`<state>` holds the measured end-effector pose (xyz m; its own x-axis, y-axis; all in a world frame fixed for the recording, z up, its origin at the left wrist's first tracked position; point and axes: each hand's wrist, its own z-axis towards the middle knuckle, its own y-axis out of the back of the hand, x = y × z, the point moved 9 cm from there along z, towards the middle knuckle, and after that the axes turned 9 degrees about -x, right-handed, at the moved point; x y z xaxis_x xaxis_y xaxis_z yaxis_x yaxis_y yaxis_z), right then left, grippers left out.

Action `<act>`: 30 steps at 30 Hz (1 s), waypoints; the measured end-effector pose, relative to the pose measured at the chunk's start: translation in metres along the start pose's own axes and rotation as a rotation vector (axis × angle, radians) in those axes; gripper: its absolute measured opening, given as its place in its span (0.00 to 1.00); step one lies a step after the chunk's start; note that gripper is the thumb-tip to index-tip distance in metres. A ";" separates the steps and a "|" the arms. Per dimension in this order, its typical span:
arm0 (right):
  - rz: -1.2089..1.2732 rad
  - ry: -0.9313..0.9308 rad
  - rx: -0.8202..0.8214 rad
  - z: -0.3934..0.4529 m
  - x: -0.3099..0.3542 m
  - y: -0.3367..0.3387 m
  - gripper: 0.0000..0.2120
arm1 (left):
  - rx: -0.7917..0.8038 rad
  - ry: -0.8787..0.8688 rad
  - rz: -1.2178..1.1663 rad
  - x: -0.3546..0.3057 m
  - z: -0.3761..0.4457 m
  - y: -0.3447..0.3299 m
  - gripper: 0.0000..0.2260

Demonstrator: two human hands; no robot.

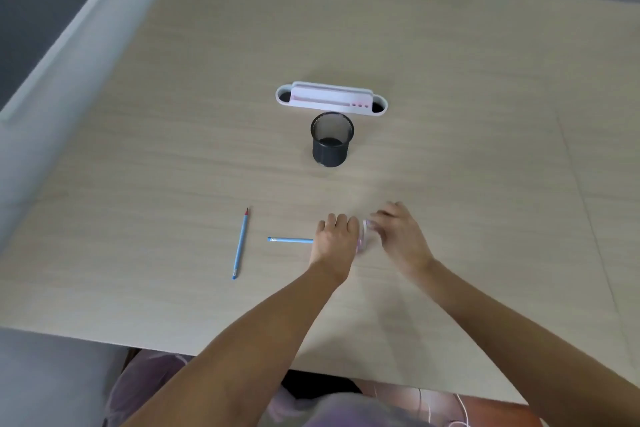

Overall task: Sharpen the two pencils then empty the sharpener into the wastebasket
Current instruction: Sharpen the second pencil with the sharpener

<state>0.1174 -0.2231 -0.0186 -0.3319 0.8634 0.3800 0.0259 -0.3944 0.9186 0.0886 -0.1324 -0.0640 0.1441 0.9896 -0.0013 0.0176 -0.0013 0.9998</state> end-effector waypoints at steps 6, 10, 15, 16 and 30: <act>-0.130 0.067 0.201 -0.025 0.007 -0.049 0.13 | 0.069 0.019 -0.007 0.000 0.001 -0.006 0.21; 0.147 -0.108 0.033 -0.073 -0.001 -0.032 0.07 | 0.077 0.001 -0.024 -0.003 0.002 -0.004 0.19; 0.185 -0.050 -0.069 -0.043 0.000 0.001 0.03 | 0.054 0.007 -0.049 -0.002 0.001 -0.002 0.15; 0.161 -0.058 -0.097 -0.026 -0.004 0.005 0.03 | 0.046 0.009 -0.045 -0.001 0.002 -0.001 0.15; 0.222 -0.068 -0.046 -0.074 -0.004 -0.017 0.05 | 0.061 -0.007 -0.063 -0.006 0.002 -0.005 0.17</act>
<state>0.0484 -0.2430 -0.0439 -0.2582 0.7724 0.5803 0.0474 -0.5898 0.8061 0.0898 -0.1383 -0.0686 0.1482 0.9869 -0.0642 0.0875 0.0516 0.9948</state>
